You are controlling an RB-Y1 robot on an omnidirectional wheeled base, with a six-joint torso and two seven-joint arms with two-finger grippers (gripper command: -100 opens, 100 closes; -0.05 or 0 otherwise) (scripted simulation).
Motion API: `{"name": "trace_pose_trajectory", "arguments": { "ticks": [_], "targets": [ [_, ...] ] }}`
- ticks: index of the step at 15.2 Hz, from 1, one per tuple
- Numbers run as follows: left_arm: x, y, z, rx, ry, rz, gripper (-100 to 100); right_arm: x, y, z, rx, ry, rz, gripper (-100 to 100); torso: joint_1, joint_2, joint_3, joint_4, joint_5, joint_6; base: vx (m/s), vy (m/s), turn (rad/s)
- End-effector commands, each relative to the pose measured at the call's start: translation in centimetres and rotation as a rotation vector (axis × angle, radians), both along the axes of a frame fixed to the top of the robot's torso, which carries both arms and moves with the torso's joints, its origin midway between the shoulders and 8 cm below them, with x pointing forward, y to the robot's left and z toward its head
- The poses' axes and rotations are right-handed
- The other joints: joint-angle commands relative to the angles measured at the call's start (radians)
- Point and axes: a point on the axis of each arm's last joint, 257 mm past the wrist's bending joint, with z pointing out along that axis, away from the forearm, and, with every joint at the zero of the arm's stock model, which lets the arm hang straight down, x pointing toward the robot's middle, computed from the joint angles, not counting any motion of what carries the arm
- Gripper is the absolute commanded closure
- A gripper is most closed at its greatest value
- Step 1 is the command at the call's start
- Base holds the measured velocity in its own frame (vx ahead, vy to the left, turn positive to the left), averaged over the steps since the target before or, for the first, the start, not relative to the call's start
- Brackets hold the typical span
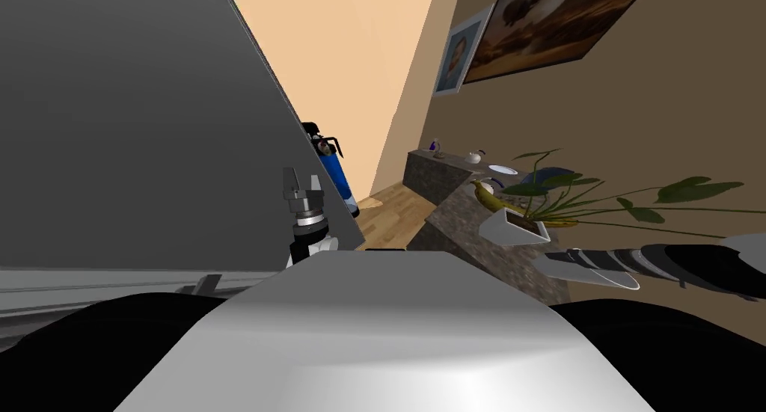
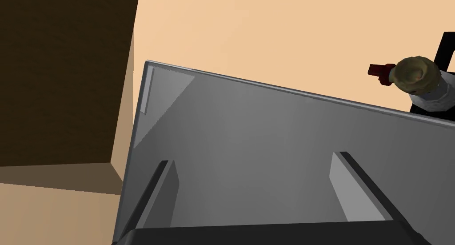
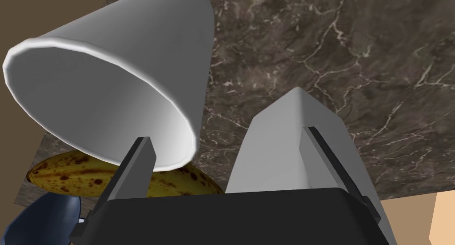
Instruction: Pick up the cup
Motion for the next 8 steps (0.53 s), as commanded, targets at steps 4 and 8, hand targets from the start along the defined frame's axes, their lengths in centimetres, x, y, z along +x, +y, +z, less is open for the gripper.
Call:
{"name": "trace_pose_trajectory", "arguments": {
  "ticks": [4, 8],
  "targets": [
    [0.0, 0.0, 0.0, 0.0, 0.0, 0.0, 0, -0.32, -0.44, -0.36, -0.007, -0.004, -0.069, -100, 0.0, 0.001, 0.0, 0.0, 0.0, 0.0, -0.134, -0.008, 0.188],
    [0.0, 0.0, 0.0, 0.0, 0.0, 0.0, 0, -0.38, -0.51, -0.43, -0.007, -0.005, -0.085, -100, 0.0, 0.0, 0.0, 0.0, 0.0, 0.0, -0.117, 0.005, 0.153]
  ]
}}
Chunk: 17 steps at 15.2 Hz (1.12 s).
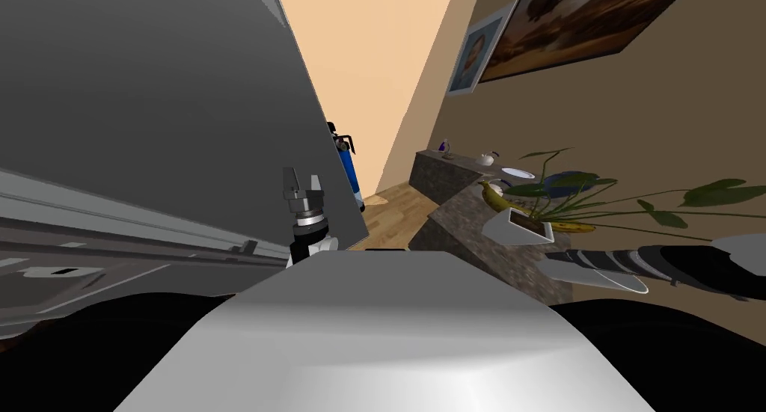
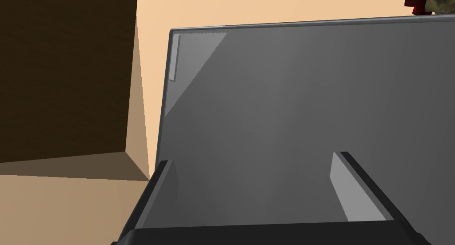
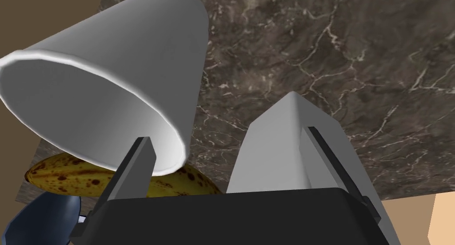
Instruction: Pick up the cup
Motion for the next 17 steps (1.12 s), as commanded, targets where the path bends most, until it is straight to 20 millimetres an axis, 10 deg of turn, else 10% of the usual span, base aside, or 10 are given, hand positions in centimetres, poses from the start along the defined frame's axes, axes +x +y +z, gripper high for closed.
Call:
{"name": "trace_pose_trajectory", "arguments": {
  "ticks": [1, 17],
  "targets": [
    [0.0, 0.0, 0.0, 0.0, 0.0, 0.0, 0, 0.0, 0.0, 0.0, 0.0, 0.0, 0.0, 100, 0.0, 0.0, 0.0, 0.0, 0.0, 0.0, -0.027, 0.001, 0.0],
    [0.0, 0.0, 0.0, 0.0, 0.0, 0.0, 0, 0.9, 0.9, 0.9, 0.01, 0.006, 0.168, 100, 0.002, -0.019, -0.011, -0.005, -0.002, -0.001, 0.111, 0.007, -0.171]
  ]
}}
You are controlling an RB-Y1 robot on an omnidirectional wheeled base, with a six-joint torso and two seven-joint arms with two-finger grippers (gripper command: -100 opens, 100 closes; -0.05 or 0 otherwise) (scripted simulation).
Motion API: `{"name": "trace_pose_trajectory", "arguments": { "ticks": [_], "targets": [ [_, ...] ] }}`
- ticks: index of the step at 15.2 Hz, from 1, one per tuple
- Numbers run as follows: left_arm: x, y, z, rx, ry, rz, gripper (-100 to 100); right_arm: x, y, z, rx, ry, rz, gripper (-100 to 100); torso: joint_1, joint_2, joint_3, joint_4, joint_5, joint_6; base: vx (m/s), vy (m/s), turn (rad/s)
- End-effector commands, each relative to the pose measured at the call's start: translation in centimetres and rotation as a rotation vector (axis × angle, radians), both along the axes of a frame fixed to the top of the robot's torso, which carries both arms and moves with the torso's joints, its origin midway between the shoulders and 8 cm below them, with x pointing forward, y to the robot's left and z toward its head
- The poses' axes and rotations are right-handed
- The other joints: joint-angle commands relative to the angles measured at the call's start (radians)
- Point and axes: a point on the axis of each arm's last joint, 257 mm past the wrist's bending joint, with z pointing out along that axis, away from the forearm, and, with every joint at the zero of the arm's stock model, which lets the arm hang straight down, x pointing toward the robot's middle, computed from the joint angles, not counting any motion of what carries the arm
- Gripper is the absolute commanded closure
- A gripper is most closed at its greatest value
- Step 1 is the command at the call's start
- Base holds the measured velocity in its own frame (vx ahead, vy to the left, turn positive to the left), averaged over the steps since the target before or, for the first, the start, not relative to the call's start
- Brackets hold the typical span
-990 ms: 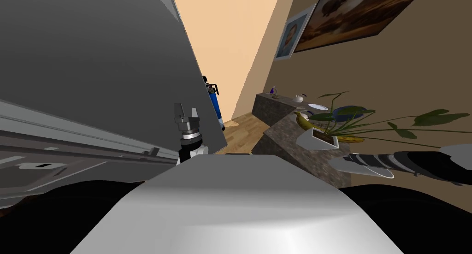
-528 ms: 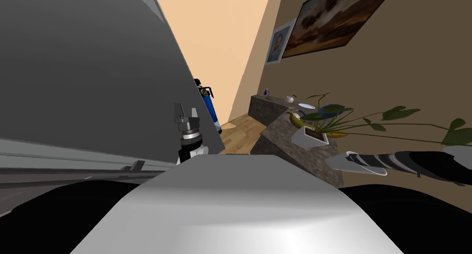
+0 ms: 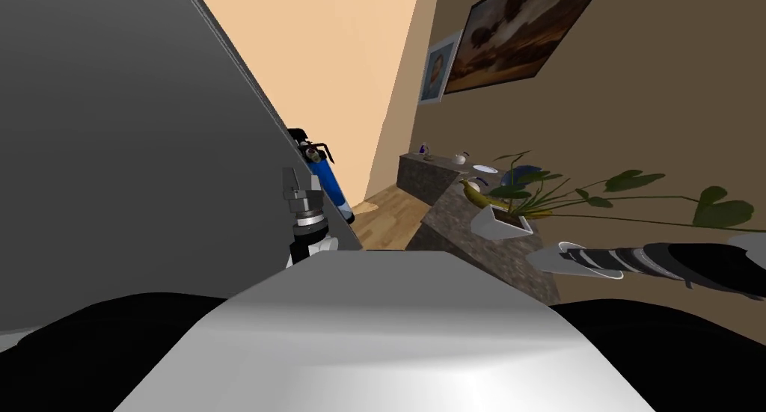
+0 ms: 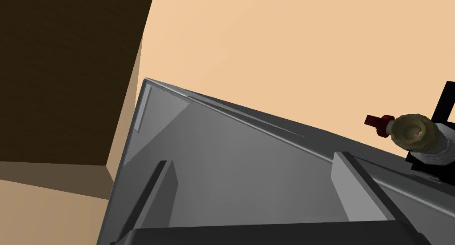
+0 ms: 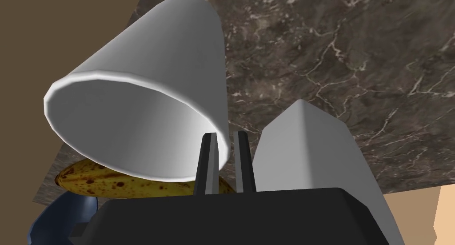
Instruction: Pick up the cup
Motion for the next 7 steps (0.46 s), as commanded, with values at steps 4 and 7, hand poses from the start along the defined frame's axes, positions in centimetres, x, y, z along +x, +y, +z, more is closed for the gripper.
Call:
{"name": "trace_pose_trajectory", "arguments": {
  "ticks": [4, 7],
  "targets": [
    [0.0, 0.0, 0.0, 0.0, 0.0, 0.0, 0, 0.38, 0.36, 0.35, 0.002, -0.001, 0.065, 100, 0.0, -0.001, 0.0, 0.0, 0.0, 0.0, 0.133, 0.019, -0.182],
    [0.0, 0.0, 0.0, 0.0, 0.0, 0.0, 0, 0.5, 0.44, 0.47, 0.002, -0.002, 0.079, 100, 0.001, 0.0, 0.0, 0.0, 0.001, 0.0, 0.111, 0.031, -0.176]
  ]
}}
